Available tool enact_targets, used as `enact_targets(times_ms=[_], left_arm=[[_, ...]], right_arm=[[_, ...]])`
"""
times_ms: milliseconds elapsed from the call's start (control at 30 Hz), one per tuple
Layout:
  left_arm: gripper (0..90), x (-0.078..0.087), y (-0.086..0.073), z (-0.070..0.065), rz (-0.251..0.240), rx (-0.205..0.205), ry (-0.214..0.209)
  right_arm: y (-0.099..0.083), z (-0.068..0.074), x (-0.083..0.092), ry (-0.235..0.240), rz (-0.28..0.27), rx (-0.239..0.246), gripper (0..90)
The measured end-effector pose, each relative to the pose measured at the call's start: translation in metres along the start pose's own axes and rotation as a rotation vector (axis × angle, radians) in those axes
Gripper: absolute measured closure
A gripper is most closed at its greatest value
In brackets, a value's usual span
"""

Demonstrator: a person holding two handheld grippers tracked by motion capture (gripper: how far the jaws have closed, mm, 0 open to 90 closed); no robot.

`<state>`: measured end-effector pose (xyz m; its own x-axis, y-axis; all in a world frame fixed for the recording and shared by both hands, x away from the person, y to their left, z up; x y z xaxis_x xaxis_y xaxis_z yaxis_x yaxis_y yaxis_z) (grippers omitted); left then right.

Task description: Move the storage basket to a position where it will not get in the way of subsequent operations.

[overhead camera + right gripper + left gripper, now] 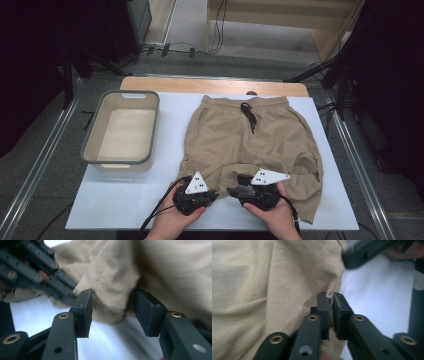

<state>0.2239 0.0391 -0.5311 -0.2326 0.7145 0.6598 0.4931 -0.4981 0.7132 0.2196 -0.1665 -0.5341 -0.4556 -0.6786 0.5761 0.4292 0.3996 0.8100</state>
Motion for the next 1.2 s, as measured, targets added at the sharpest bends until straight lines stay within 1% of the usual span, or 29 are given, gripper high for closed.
enact_targets(times_ms=[67,100,133,200,267,333,400,467,533,567,600,633,667,700,733,800,833,900,967,1000,1033,1067,1133,1167,1200], left_arm=[[86.2,0.004,0.001,-0.004,-0.018,0.005,-0.032],[86.1,0.007,0.002,-0.006,-0.028,0.001,-0.05],[86.1,0.009,0.002,-0.01,-0.04,-0.004,-0.068],[86.0,0.014,0.001,-0.018,-0.043,-0.014,-0.098],[85.9,0.019,0.0,-0.028,-0.047,-0.014,-0.138],[85.9,0.022,-0.003,-0.039,-0.039,-0.032,-0.174],[85.9,0.025,-0.004,-0.05,-0.026,-0.045,-0.195],[85.1,0.027,-0.005,-0.058,-0.026,-0.049,-0.228],[80.2,0.031,-0.005,-0.064,-0.027,-0.056,-0.258],[75.1,0.035,-0.005,-0.066,-0.037,-0.059,-0.278],[72.0,0.039,-0.005,-0.067,-0.054,-0.061,-0.304],[69.1,0.044,-0.004,-0.066,-0.069,-0.061,-0.316],[65.3,0.05,-0.004,-0.064,-0.084,-0.065,-0.314],[62.1,0.055,-0.004,-0.06,-0.103,-0.054,-0.303],[58.4,0.061,-0.004,-0.055,-0.117,-0.043,-0.274],[49.8,0.071,-0.006,-0.04,-0.152,-0.005,-0.204],[47.1,0.076,-0.009,-0.032,-0.16,0.014,-0.165],[44.2,0.084,-0.015,-0.014,-0.17,0.04,-0.079],[43.7,0.092,-0.022,0.002,-0.176,0.071,-0.01],[42.4,0.095,-0.025,0.01,-0.175,0.087,0.025],[42.0,0.098,-0.029,0.017,-0.173,0.107,0.053],[41.9,0.099,-0.033,0.024,-0.168,0.122,0.082],[41.6,0.1,-0.04,0.035,-0.155,0.128,0.138],[41.6,0.098,-0.043,0.039,-0.141,0.132,0.156],[41.6,0.096,-0.046,0.044,-0.129,0.144,0.159]], right_arm=[[0.0,0.005,-0.001,0.037,0.012,0.009,59.1],[0.0,0.008,0.001,0.045,0.014,0.015,65.1],[0.0,0.01,0.003,0.063,0.014,0.014,69.1],[0.0,0.016,0.013,0.084,0.013,0.004,74.0],[-0.003,0.023,0.024,0.095,0.022,0.01,75.6],[-0.006,0.03,0.036,0.096,0.036,0.022,76.0],[-0.011,0.035,0.046,0.104,0.038,0.01,76.6],[-0.018,0.041,0.055,0.107,0.044,-0.004,77.0],[-0.024,0.047,0.064,0.105,0.051,-0.013,77.3],[-0.027,0.049,0.068,0.099,0.056,-0.01,77.2],[-0.03,0.051,0.073,0.091,0.061,-0.007,77.0],[-0.034,0.053,0.078,0.079,0.066,-0.006,76.8],[-0.037,0.053,0.083,0.068,0.066,-0.006,76.2],[-0.04,0.052,0.088,0.058,0.063,-0.009,75.2],[-0.044,0.05,0.093,0.048,0.058,-0.018,73.6],[-0.051,0.044,0.103,0.028,0.039,-0.045,70.6],[-0.053,0.041,0.107,0.018,0.026,-0.057,67.8],[-0.055,0.034,0.115,-0.02,0.004,-0.074,62.6],[-0.052,0.029,0.118,-0.039,-0.029,-0.084,57.9],[-0.051,0.028,0.119,-0.047,-0.042,-0.084,53.7],[-0.05,0.027,0.118,-0.066,-0.047,-0.078,50.1],[-0.049,0.027,0.115,-0.089,-0.041,-0.066,46.5],[-0.05,0.026,0.108,-0.135,-0.02,-0.043,38.1],[-0.05,0.025,0.104,-0.158,-0.011,-0.038,36.0],[-0.05,0.023,0.1,-0.172,-0.007,-0.042,34.7]])
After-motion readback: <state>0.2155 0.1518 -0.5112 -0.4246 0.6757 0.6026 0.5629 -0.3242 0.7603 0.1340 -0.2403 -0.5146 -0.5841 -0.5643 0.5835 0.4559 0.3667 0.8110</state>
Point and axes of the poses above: each handheld gripper's, and its own axes: x roughly backward along the jaws, y roughly out of its top, z roughly to its left, the point moved 3 cm from there along -x, roughly forward along the jaws, and after that the axes turned 6 degrees about x, right-handed, at the moved point
